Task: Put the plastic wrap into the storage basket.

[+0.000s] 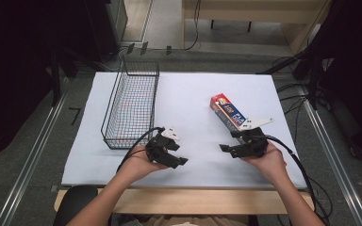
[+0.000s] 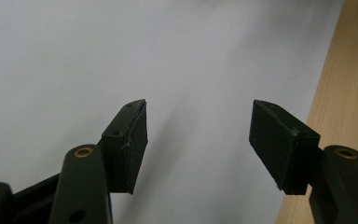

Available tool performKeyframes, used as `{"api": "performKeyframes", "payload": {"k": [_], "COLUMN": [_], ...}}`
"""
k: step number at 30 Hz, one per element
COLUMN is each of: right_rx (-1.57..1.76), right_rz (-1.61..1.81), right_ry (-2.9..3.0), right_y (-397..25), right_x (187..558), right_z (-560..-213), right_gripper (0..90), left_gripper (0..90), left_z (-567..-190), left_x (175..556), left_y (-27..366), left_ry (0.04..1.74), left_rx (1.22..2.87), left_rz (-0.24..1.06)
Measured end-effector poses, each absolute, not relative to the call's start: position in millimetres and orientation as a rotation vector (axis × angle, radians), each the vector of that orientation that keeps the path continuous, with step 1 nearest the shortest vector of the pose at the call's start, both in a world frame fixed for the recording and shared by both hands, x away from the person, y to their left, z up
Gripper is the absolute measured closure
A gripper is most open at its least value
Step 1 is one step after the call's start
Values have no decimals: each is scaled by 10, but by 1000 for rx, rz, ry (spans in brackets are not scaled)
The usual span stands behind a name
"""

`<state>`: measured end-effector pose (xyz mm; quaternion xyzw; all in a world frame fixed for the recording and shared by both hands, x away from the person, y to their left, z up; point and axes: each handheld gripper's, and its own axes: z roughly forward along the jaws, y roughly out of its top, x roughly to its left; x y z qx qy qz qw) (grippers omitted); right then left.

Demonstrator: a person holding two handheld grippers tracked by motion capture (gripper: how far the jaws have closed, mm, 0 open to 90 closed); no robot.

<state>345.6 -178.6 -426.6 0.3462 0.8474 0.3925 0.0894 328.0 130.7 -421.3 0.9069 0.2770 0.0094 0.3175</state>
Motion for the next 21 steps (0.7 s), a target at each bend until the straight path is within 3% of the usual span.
{"api": "performKeyframes", "payload": {"k": [3, 10, 13, 16, 21], "right_rx": [1042, 1052, 1049, 1043, 1050], "right_rz": [1142, 1167, 1165, 1167, 1162], "right_ry": [2519, 2519, 2515, 2517, 2531], "right_y": [-1793, -1801, -1803, -1814, -1830], "right_x": [3458, 3460, 3459, 3449, 3437], "right_z": [-4269, -4267, -4264, -4262, -4263], "right_gripper": [310, 328, 337, 360, 374], "left_gripper": [373, 217, 217, 273, 264], "left_z": [-4205, -4217, -4212, -4185, -4187], "left_x": [3303, 3312, 3322, 3316, 3345], "left_y": [1325, 1309, 1318, 1336, 1349], "left_ry": [731, 733, 751, 736, 765], "left_rx": [2370, 2366, 2375, 2374, 2367], "left_rz": [3, 22, 26, 45, 36]}}
